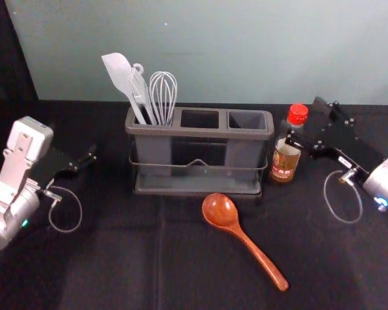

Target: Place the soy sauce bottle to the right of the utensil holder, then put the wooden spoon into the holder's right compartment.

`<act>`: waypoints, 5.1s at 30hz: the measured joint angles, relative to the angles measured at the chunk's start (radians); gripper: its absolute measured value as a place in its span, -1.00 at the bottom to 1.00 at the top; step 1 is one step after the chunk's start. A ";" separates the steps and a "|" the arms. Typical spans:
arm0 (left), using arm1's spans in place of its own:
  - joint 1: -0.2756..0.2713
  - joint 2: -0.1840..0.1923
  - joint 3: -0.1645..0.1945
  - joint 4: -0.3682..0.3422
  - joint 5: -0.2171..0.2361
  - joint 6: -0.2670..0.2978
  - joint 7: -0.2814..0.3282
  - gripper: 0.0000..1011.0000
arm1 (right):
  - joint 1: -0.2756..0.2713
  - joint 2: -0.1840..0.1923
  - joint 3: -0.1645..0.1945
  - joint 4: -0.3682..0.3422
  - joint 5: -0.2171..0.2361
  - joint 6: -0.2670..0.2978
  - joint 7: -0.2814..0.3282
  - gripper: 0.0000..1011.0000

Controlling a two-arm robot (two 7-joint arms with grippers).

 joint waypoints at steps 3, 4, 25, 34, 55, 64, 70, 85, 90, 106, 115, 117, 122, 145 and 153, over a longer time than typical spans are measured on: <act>0.000 0.000 0.000 0.000 0.000 0.000 0.000 0.99 | -0.021 0.010 0.016 -0.050 -0.003 0.000 -0.015 0.98; 0.000 0.000 0.000 0.000 0.000 0.000 0.000 0.99 | -0.027 0.013 0.020 -0.064 -0.003 0.001 -0.018 0.98; 0.000 0.000 0.000 0.000 0.000 0.000 0.000 0.99 | -0.175 0.107 -0.026 -0.415 -0.032 0.070 0.030 0.98; 0.000 0.000 0.000 0.000 0.000 0.000 0.000 0.99 | -0.122 0.107 -0.142 -0.449 -0.038 0.298 0.008 0.98; 0.000 0.000 0.000 0.000 0.000 0.000 0.000 0.99 | 0.026 -0.015 -0.298 -0.385 -0.139 0.946 -0.173 0.98; 0.000 0.000 0.000 0.000 0.000 0.000 0.000 0.99 | 0.034 -0.059 -0.287 -0.337 -0.163 1.005 -0.198 0.98; 0.000 0.000 0.000 0.000 0.000 0.000 0.000 0.99 | 0.039 -0.076 -0.284 -0.310 -0.178 1.011 -0.198 0.98; 0.000 0.000 0.000 0.000 0.000 0.000 0.000 0.99 | 0.048 -0.103 -0.277 -0.269 -0.217 1.012 -0.186 0.98; 0.000 0.000 0.000 0.000 0.000 0.000 0.000 0.99 | 0.051 -0.112 -0.277 -0.255 -0.231 1.009 -0.177 0.98; 0.000 0.000 0.000 0.000 0.000 0.000 0.000 0.99 | 0.065 -0.145 -0.285 -0.210 -0.286 0.984 -0.165 0.98; 0.000 0.000 0.000 0.000 0.000 0.000 0.000 0.99 | 0.065 -0.162 -0.279 -0.189 -0.305 0.975 -0.156 0.98; 0.000 0.000 0.000 0.000 0.000 0.000 0.000 0.99 | 0.065 -0.162 -0.278 -0.188 -0.305 0.975 -0.156 0.98; 0.000 0.000 0.000 0.000 0.000 0.000 0.000 0.99 | 0.064 -0.162 -0.279 -0.189 -0.305 0.975 -0.156 0.98; 0.000 0.000 0.000 0.000 0.000 0.000 0.000 0.99 | 0.064 -0.159 -0.281 -0.194 -0.302 0.978 -0.158 0.66; 0.000 0.000 0.000 0.000 0.000 0.000 0.000 0.99 | 0.054 -0.152 -0.275 -0.210 -0.304 0.952 -0.150 0.66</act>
